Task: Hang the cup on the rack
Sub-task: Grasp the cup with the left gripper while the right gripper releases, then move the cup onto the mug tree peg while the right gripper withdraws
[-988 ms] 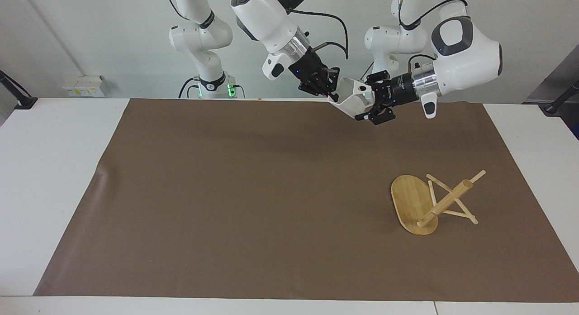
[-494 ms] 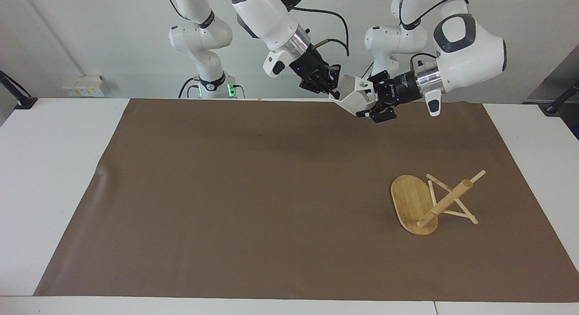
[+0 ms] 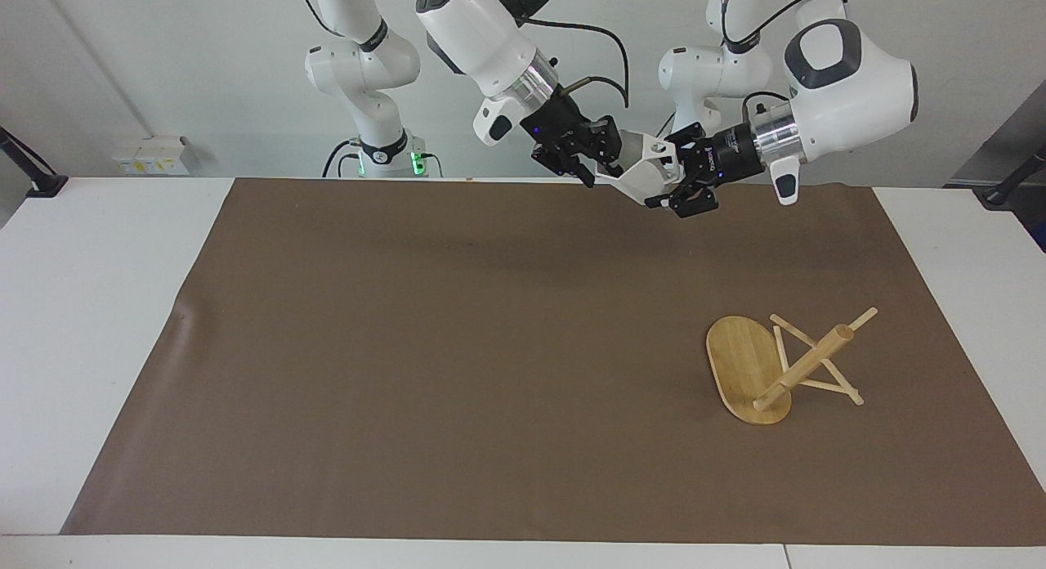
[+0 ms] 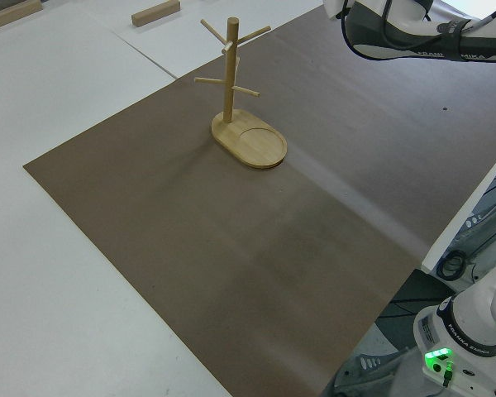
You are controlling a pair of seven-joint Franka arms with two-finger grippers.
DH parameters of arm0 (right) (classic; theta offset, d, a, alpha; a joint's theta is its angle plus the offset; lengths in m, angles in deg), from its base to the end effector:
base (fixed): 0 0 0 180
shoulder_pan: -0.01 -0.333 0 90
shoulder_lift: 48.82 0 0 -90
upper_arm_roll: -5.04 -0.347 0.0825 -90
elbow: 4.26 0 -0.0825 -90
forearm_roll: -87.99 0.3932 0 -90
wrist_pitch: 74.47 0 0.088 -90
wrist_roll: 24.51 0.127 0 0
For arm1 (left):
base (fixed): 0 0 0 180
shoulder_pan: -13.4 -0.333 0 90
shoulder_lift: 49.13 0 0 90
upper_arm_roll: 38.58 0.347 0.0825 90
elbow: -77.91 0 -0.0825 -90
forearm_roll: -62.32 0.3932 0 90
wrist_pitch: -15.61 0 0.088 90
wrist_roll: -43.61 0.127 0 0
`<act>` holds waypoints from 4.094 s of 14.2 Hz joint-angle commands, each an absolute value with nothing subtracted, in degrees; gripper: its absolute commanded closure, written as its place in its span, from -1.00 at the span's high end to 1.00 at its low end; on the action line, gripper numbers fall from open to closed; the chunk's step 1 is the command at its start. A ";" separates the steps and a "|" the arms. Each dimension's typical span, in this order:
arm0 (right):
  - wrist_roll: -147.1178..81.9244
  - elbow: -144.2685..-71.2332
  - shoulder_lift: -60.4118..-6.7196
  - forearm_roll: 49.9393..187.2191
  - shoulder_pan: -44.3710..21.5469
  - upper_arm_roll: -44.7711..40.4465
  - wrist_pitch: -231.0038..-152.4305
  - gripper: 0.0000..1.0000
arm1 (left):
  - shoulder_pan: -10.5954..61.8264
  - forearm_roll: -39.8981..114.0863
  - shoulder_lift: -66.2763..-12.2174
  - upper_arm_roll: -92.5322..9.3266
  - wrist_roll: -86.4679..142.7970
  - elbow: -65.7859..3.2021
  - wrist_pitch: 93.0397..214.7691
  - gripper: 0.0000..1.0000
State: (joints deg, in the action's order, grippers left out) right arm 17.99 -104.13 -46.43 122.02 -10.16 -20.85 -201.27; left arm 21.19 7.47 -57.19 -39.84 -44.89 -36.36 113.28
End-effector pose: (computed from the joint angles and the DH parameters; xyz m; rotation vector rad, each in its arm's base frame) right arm 0.4979 0.3900 0.6057 -2.4003 0.4553 0.0418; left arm 0.4942 -0.1738 0.5651 1.6919 1.7446 -1.0401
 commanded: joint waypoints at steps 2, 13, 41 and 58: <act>18.38 -104.55 -46.62 123.06 -9.92 -21.07 -202.61 1.00 | 21.48 9.57 -59.06 -39.37 -47.35 -38.81 117.03 -1.00; 16.28 -104.46 -46.53 122.18 -9.04 -20.80 -203.05 1.00 | 21.84 19.16 -58.89 -39.45 -59.38 -43.90 131.77 -1.00; -39.15 -104.46 -46.36 107.34 13.98 -20.27 -195.33 1.00 | 22.45 18.46 -48.26 -39.81 -77.94 -44.09 165.10 -1.00; -52.20 -98.04 -48.03 96.43 14.60 -7.45 -172.39 1.00 | 21.13 18.55 -47.28 -39.81 -79.09 -42.24 162.39 -1.00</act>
